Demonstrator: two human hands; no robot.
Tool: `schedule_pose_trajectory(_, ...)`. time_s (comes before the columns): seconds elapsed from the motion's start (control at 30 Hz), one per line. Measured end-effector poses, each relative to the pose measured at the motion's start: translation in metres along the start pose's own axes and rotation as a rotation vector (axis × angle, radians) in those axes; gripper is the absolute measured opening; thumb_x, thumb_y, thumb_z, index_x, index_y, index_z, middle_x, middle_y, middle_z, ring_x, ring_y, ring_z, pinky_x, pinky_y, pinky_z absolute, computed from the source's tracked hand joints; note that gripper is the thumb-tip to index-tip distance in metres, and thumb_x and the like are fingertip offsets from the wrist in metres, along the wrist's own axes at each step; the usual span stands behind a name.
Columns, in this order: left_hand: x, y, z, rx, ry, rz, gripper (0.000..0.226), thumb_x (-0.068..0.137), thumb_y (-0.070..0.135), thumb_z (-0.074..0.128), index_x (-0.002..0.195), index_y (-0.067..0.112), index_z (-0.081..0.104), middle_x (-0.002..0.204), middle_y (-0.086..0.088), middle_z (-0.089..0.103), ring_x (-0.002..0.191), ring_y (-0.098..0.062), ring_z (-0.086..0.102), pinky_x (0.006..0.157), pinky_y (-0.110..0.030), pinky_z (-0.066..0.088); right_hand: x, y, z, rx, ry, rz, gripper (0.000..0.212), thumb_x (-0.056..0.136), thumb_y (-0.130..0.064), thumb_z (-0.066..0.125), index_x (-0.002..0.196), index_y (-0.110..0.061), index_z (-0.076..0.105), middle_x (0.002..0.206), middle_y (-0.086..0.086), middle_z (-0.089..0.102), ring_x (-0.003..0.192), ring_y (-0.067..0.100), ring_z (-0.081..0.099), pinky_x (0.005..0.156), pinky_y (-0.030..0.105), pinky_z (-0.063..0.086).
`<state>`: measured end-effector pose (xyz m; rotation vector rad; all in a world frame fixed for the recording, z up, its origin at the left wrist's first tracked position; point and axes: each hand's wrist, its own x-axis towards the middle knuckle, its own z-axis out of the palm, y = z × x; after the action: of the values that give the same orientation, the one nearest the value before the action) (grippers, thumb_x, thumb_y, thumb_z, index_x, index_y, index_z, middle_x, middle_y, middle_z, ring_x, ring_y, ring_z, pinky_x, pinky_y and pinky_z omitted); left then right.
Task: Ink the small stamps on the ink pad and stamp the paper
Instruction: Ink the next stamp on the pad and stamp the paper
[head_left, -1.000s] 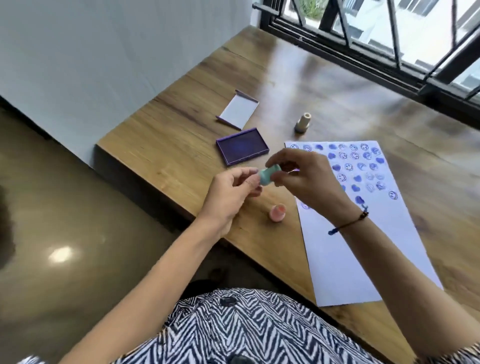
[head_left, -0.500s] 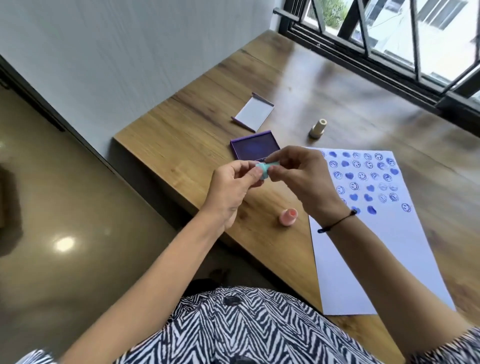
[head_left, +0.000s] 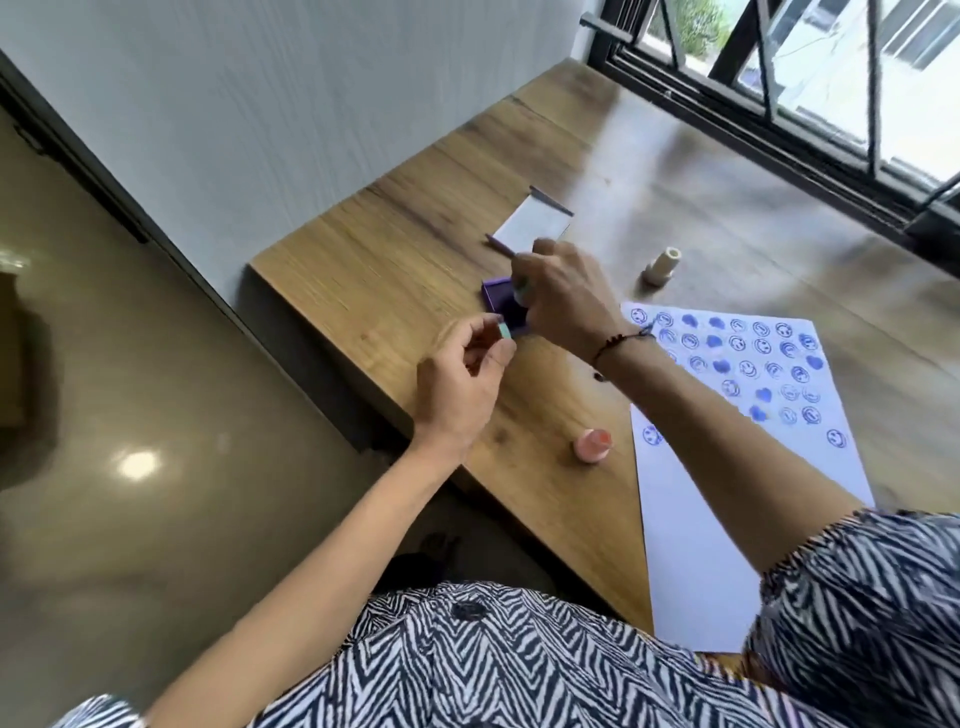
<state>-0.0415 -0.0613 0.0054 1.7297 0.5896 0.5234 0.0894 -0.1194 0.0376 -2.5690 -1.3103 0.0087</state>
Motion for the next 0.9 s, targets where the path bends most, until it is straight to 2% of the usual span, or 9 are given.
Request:
schedule_pose_trajectory(0.13,0.000,0.003,0.003,0.169,-0.003,0.144,0.025,0.081,0.018,0.062,0.104,0.008,0.060,0.102,-0.011,0.062,0.093,-0.023,0.058,0.083,-0.035,0.050,0.014,0.005,-0.012,0.028,-0.046,-0.001,0.014,0.072,-0.002,0.056,0.080,-0.005,0.067,0.090,0.018,0.066,0.082,0.035,0.059,0.059,0.034,0.038)
schedule_pose_trajectory(0.23,0.001,0.001,0.002,0.184,0.018,0.163,0.025,0.082,0.017,0.062,0.104,0.007,0.060,0.103,-0.013,0.062,0.092,-0.018,0.057,0.081,-0.025,0.046,0.017,0.008,-0.016,0.047,0.047,-0.027,0.014,0.069,0.001,0.056,0.076,-0.004,0.068,0.085,0.019,0.066,0.079,0.034,0.061,0.057,0.031,0.037)
schedule_pose_trajectory(0.33,0.002,0.000,0.002,0.184,0.010,0.143,0.026,0.082,0.017,0.061,0.106,0.009,0.059,0.106,-0.010,0.061,0.094,-0.014,0.055,0.081,-0.023,0.046,0.005,0.003,-0.004,-0.017,-0.064,-0.050,0.011,0.071,-0.001,0.056,0.080,-0.003,0.062,0.090,0.018,0.061,0.075,0.035,0.057,0.058,0.035,0.044)
schedule_pose_trajectory(0.43,0.001,0.000,0.002,0.181,0.002,0.137,0.026,0.081,0.017,0.061,0.106,0.009,0.059,0.106,-0.010,0.061,0.094,-0.016,0.056,0.082,-0.024,0.047,0.013,0.008,-0.011,0.040,-0.071,-0.023,0.014,0.070,0.000,0.056,0.079,-0.003,0.066,0.090,0.019,0.063,0.080,0.035,0.059,0.060,0.035,0.041)
schedule_pose_trajectory(0.53,0.002,-0.001,0.001,0.175,0.006,0.152,0.025,0.081,0.018,0.062,0.104,0.008,0.059,0.103,-0.011,0.062,0.094,-0.020,0.057,0.083,-0.028,0.048,0.012,0.012,-0.013,0.109,0.044,-0.002,0.016,0.070,0.003,0.054,0.078,-0.002,0.067,0.087,0.021,0.064,0.076,0.036,0.059,0.059,0.034,0.040)
schedule_pose_trajectory(0.7,0.000,-0.001,0.002,0.166,0.002,0.130,0.025,0.080,0.014,0.062,0.104,0.008,0.060,0.103,-0.012,0.062,0.094,-0.023,0.059,0.085,-0.042,0.051,0.010,0.007,-0.011,0.022,-0.099,-0.010,0.015,0.073,0.000,0.055,0.084,-0.004,0.065,0.095,0.018,0.062,0.084,0.034,0.056,0.060,0.032,0.034)
schedule_pose_trajectory(0.77,0.000,0.000,0.002,0.170,-0.005,0.142,0.024,0.081,0.016,0.062,0.104,0.008,0.059,0.103,-0.012,0.061,0.093,-0.023,0.059,0.085,-0.041,0.052,0.016,0.009,-0.018,0.037,-0.044,-0.024,0.017,0.071,0.002,0.054,0.080,-0.004,0.067,0.092,0.019,0.064,0.086,0.034,0.058,0.059,0.028,0.029)
schedule_pose_trajectory(0.83,0.002,-0.001,0.002,0.170,0.005,0.138,0.025,0.081,0.016,0.062,0.104,0.007,0.060,0.103,-0.012,0.061,0.093,-0.022,0.059,0.085,-0.040,0.052,0.014,0.008,-0.013,0.038,0.002,-0.011,0.016,0.071,0.002,0.054,0.082,-0.002,0.065,0.094,0.020,0.062,0.085,0.036,0.057,0.059,0.032,0.032)
schedule_pose_trajectory(0.9,0.002,-0.001,0.003,0.159,0.002,0.126,0.025,0.081,0.014,0.061,0.105,0.009,0.059,0.104,-0.011,0.061,0.094,-0.021,0.059,0.086,-0.039,0.052,0.004,0.003,-0.003,0.004,-0.069,-0.001,0.015,0.073,0.000,0.054,0.085,0.001,0.062,0.097,0.020,0.059,0.084,0.036,0.056,0.063,0.039,0.038)
